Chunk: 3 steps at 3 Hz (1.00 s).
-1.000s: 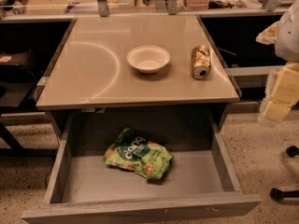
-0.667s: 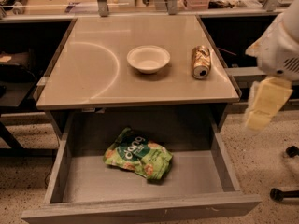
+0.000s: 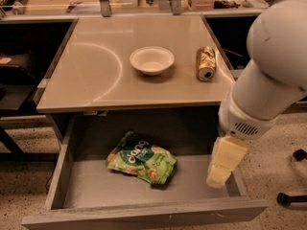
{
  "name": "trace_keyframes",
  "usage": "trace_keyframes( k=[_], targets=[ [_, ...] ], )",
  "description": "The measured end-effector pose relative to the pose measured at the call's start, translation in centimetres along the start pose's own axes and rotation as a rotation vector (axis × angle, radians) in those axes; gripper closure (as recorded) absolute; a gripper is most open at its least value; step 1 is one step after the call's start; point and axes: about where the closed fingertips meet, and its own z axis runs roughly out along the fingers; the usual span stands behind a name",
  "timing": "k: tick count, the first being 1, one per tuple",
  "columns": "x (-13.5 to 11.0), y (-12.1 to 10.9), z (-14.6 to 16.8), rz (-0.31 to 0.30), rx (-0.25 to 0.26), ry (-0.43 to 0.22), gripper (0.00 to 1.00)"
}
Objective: Pick green rice chip bag from top drawer and place on counter
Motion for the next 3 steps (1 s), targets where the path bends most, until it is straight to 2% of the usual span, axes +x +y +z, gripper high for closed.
trace_keyframes(
  k=[2, 3],
  targets=[
    [0.0, 1.4, 1.6, -0.018, -0.034, 0.001, 0.00],
    [-1.4, 3.8, 5.7, 0.015, -0.121, -0.059, 0.00]
  ],
)
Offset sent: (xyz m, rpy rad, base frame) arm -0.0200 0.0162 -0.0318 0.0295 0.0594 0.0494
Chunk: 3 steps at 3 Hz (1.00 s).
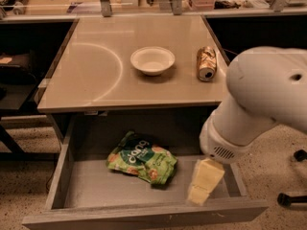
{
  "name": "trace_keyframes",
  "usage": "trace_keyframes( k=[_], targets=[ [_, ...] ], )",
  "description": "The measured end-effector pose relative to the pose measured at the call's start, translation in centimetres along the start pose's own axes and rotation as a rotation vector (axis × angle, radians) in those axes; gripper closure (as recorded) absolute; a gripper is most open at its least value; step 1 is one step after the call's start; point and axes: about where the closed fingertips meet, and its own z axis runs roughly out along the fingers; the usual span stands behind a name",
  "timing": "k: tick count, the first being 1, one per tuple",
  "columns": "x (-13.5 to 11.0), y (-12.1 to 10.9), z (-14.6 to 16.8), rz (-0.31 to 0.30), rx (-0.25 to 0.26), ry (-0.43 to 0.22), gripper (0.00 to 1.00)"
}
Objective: Pick green rice chip bag from top drawer and place on counter
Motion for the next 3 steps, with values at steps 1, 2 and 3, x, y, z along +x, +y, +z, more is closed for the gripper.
trace_keyframes(
  k=[1, 2, 3],
  targets=[
    [-2.6, 1.2, 4.4, 0.027, -0.065, -0.093, 0.00],
    [-4.7, 1.9, 6.4, 0.011, -0.108, -0.142, 0.00],
    [-4.8, 1.9, 6.5, 0.011, -0.111, -0.146, 0.00]
  ],
)
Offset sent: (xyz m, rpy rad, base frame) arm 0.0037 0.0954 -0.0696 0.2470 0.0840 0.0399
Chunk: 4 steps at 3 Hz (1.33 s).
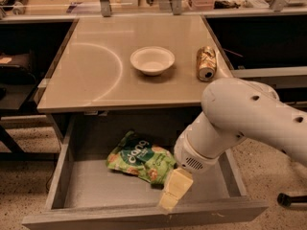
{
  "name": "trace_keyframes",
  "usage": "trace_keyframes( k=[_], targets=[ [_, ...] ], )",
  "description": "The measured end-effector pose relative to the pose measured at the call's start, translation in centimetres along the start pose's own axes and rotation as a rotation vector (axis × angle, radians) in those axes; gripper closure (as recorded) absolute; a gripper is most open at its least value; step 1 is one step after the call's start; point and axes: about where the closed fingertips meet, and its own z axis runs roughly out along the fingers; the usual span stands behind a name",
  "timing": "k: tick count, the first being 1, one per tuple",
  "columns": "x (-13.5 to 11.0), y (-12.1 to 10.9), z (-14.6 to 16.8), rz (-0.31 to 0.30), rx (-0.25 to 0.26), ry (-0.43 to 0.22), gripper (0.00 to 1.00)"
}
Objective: Pick green rice chip bag from top drawer and place on counter
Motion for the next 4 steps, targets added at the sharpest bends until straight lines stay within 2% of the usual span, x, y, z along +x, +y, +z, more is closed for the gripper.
trace_keyframes(
  k=[1, 2, 3, 4],
  targets=[
    [-1.0, -0.6, 1.2, -0.017, 0.004, -0.057, 0.00],
    [-3.8, -2.4, 2.7, -0.051, 0.029, -0.139, 0.00],
    [-5.5, -4.5, 4.1, -0.058, 0.057, -0.196, 0.00],
    [-5.5, -4.5, 4.1, -0.058, 0.057, -0.196, 0.00]
  ],
)
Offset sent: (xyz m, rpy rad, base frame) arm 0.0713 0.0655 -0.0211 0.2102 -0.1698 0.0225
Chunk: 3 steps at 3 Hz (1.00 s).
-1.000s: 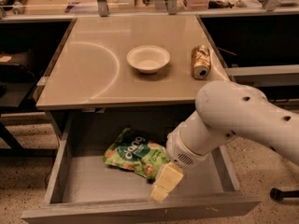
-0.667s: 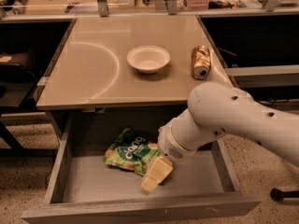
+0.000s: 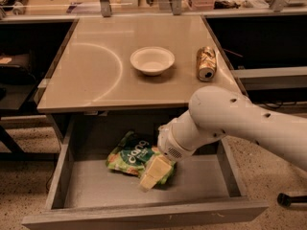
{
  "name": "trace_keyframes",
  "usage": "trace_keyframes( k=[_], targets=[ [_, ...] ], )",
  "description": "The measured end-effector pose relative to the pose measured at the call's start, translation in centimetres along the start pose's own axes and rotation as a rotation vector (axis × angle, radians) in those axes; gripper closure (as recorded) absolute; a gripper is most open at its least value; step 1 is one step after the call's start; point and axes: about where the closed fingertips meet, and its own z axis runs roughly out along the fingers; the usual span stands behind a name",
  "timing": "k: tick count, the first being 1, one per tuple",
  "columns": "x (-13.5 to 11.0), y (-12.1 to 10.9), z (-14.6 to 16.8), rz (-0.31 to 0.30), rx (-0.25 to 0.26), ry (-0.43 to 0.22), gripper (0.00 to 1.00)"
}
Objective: Pick green rice chip bag from top drawer and place on counter
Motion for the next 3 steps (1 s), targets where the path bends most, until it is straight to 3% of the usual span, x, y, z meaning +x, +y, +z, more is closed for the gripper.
trace_keyframes(
  k=[3],
  targets=[
    [3.4, -5.8, 4.8, 0.094, 0.150, 0.059, 0.00]
  ],
)
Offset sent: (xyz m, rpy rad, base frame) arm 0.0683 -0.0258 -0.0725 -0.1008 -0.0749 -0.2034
